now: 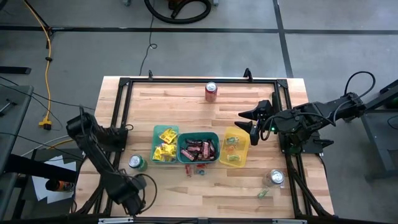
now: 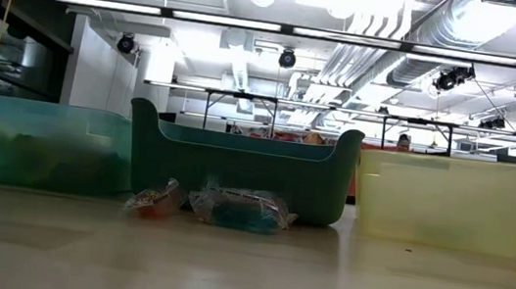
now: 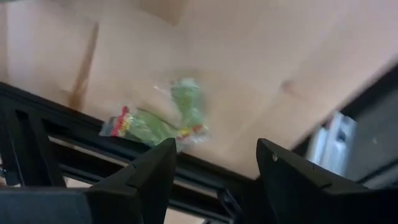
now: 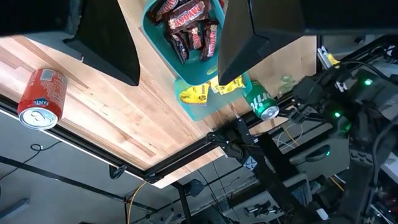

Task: Sort candy
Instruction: Put the green gummy into the yellow bin

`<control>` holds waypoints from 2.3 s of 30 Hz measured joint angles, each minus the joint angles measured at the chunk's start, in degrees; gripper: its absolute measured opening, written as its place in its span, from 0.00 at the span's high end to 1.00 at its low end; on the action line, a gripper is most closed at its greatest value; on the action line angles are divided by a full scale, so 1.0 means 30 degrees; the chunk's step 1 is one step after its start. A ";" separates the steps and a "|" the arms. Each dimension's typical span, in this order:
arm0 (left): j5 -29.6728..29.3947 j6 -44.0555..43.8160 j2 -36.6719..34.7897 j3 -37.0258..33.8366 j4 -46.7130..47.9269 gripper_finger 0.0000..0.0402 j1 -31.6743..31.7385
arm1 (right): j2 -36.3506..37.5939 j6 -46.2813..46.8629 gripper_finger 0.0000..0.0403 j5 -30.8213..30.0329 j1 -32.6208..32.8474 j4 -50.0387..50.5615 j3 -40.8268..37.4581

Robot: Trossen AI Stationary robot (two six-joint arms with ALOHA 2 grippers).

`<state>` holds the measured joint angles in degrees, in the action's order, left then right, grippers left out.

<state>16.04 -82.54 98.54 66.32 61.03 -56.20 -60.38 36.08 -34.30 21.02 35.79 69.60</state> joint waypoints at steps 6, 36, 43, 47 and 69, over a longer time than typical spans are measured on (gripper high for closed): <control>-0.0113 -0.0948 0.0902 -0.0828 -0.0341 0.47 -0.0300 | 0.0000 0.0034 0.47 0.0000 0.0000 0.0000 0.0000; -0.3618 0.3298 -0.4707 -0.2381 -0.5185 1.00 0.0082 | 0.0000 0.0020 0.47 -0.0029 -0.0004 0.0153 0.0000; -1.1935 0.9431 -0.9102 -0.2345 -0.9772 1.00 0.3942 | -0.0002 0.0997 0.47 -0.0020 -0.0002 0.0119 0.0000; -1.3981 1.5563 -0.9394 -0.2345 -1.3483 1.00 0.7937 | -0.0022 0.1514 0.47 -0.0007 -0.0007 0.0069 0.0000; -0.7446 1.8308 0.3946 -0.2264 -3.6457 0.99 1.5851 | -0.0160 0.1469 0.47 -0.0889 -0.0007 -0.0583 0.0000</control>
<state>-6.29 -27.61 110.38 59.53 -48.34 -8.65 -60.86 40.49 -36.97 20.99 34.04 69.60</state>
